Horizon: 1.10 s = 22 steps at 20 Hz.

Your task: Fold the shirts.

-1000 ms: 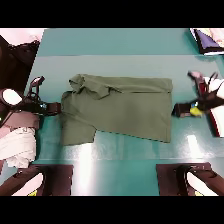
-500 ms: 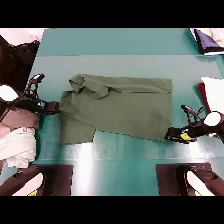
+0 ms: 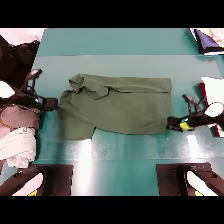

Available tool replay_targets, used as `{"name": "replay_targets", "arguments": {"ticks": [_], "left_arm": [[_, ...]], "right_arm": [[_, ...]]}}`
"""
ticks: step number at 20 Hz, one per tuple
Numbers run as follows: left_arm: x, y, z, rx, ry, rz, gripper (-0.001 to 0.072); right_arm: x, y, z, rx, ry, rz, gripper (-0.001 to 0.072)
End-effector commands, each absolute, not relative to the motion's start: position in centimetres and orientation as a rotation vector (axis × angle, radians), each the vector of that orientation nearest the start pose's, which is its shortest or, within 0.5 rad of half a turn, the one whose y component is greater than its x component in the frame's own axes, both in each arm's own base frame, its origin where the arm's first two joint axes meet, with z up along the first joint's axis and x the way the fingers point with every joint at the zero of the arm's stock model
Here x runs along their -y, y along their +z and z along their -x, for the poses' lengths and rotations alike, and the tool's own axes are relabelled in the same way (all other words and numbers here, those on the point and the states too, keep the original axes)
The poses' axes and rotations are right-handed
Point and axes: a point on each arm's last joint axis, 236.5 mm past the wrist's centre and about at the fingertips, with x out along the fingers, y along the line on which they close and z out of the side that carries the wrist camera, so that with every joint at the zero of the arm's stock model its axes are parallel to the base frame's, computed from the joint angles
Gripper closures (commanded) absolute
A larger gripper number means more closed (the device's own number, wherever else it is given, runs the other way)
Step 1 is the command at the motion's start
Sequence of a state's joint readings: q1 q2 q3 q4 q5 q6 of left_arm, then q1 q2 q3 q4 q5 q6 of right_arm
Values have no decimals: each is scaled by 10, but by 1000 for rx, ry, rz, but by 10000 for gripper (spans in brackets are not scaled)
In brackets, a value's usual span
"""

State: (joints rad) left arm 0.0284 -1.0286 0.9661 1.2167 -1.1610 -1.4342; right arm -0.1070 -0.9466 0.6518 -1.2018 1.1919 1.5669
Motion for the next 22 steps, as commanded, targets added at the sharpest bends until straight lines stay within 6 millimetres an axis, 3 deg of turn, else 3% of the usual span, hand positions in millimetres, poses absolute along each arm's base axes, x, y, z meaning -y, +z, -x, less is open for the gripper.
{"name": "replay_targets", "arguments": {"ticks": [1, 3, 5, 7, 8, 10, 12, 13, 18, 20, 22], "left_arm": [[71, 119, -362, -1017, -286, 204, 682], [76, 201, -379, -836, -321, 184, 682], [82, 296, -382, -618, -355, 159, 683], [85, 390, -364, -394, -374, 117, 682], [85, 435, -348, -281, -378, 92, 682], [86, 508, -308, -86, -382, 51, 682], [85, 565, -261, 106, -377, 32, 682], [84, 582, -240, 179, -372, 34, 682], [81, 637, -140, 443, -359, 25, 683], [81, 642, -124, 477, -357, 15, 683], [81, 631, -135, 425, -353, 7, 683]], "right_arm": [[-46, 57, -305, -1100, 126, -383, 695], [-40, 153, -335, -807, 137, -342, 695], [-36, 255, -346, -528, 148, -306, 695], [-34, 342, -338, -315, 159, -273, 695], [-34, 376, -331, -241, 167, -260, 695], [-37, 434, -313, -124, 184, -230, 695], [-41, 474, -294, -49, 199, -204, 695], [-43, 489, -283, -24, 206, -190, 696], [-39, 527, -238, 36, 172, -111, 696], [-26, 531, -228, 36, 108, -94, 696], [-5, 517, -232, -35, 19, -118, 696]]}}
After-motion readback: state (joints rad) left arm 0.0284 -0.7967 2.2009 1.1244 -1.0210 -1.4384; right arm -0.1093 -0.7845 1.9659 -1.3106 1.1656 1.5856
